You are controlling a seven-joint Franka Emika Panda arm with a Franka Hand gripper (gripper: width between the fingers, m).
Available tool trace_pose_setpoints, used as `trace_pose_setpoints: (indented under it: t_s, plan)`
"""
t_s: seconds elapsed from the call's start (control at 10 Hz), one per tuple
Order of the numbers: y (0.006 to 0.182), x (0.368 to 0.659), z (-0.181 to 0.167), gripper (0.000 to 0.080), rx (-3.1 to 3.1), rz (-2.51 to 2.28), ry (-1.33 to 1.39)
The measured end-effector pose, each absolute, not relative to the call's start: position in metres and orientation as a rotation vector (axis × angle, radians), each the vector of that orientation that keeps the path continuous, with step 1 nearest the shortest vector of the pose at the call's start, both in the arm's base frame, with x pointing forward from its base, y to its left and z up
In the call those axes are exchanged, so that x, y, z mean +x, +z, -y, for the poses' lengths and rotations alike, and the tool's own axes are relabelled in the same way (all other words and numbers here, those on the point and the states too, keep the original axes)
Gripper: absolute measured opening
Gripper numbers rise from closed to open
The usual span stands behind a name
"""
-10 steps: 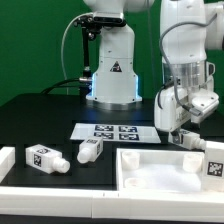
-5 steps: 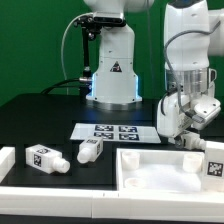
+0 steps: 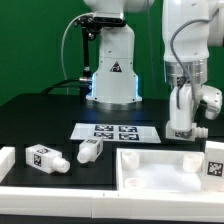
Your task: Assemble square table
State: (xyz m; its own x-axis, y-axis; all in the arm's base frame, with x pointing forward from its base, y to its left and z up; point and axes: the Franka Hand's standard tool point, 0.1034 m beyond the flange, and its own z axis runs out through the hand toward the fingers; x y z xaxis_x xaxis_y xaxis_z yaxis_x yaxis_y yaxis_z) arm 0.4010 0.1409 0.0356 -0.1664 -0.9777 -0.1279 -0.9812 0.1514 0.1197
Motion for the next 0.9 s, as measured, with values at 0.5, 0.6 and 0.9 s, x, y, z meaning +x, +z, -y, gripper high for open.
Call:
trace_pose_setpoints:
  t_s: [0.5, 0.6, 0.9]
  plan:
    - [0.041, 0.407, -0.136, 0.0282, -2.522, -1.747, 0.224]
    - [0.040, 0.408, -0.134, 0.0282, -2.620, -1.589, 0.204]
    - [0.034, 0.418, -0.123, 0.0282, -2.945, -0.911, 0.028]
